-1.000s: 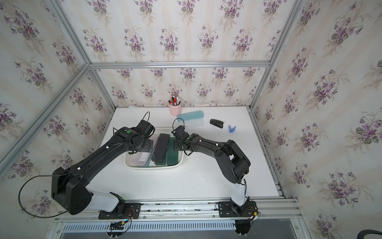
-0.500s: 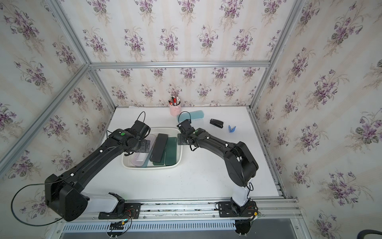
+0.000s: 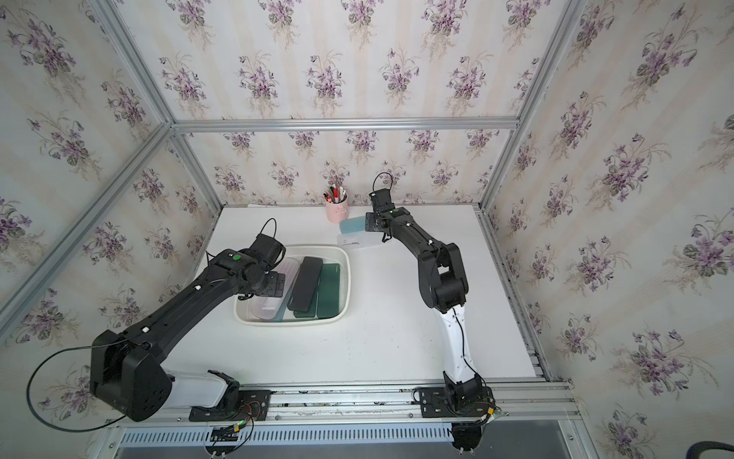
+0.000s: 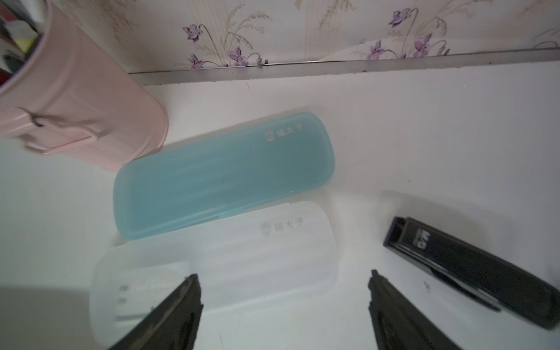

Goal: Put the pencil case into the storage box
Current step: Adjust the pencil case at the center of the board.

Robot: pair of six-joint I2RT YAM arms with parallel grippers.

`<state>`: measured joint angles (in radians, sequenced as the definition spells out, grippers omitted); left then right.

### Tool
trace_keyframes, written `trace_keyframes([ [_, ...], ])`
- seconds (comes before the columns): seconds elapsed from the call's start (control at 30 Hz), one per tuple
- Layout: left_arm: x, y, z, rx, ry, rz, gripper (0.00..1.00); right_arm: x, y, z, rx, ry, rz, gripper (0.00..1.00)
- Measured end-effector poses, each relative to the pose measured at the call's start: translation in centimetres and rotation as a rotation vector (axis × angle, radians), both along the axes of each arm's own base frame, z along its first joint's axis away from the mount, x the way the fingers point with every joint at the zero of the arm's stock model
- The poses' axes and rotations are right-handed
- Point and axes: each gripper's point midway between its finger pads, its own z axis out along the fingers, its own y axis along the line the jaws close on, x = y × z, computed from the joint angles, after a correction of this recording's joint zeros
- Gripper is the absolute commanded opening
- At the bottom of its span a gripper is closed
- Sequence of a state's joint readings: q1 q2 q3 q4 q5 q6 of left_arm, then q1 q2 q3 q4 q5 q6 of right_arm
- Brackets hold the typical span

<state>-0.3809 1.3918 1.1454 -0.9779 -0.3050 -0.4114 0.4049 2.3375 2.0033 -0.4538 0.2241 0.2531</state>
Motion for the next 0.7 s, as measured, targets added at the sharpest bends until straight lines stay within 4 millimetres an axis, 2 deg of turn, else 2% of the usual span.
trace_keyframes([
  [0.1,0.0,-0.1,-0.3,-0.004,0.002,-0.005,0.99,1.8,0.5,-1.5,-0.035,-0.014,0.031,0.88],
  [0.3,0.0,-0.2,-0.4,-0.004,0.006,-0.017,0.99,3.9,1.3,-2.4,-0.064,-0.073,0.079,0.88],
  [0.5,0.2,-0.3,-0.9,-0.005,0.011,-0.021,0.99,6.4,2.1,-4.7,-0.094,-0.119,0.108,0.88],
  [0.6,0.3,-0.4,-1.0,-0.004,0.01,-0.024,0.99,7.6,2.4,-4.7,-0.095,-0.153,0.106,0.88],
  [0.7,0.5,-0.5,-1.5,0.001,0.02,-0.028,0.99,8.0,2.2,-4.8,-0.108,-0.164,0.105,0.88],
])
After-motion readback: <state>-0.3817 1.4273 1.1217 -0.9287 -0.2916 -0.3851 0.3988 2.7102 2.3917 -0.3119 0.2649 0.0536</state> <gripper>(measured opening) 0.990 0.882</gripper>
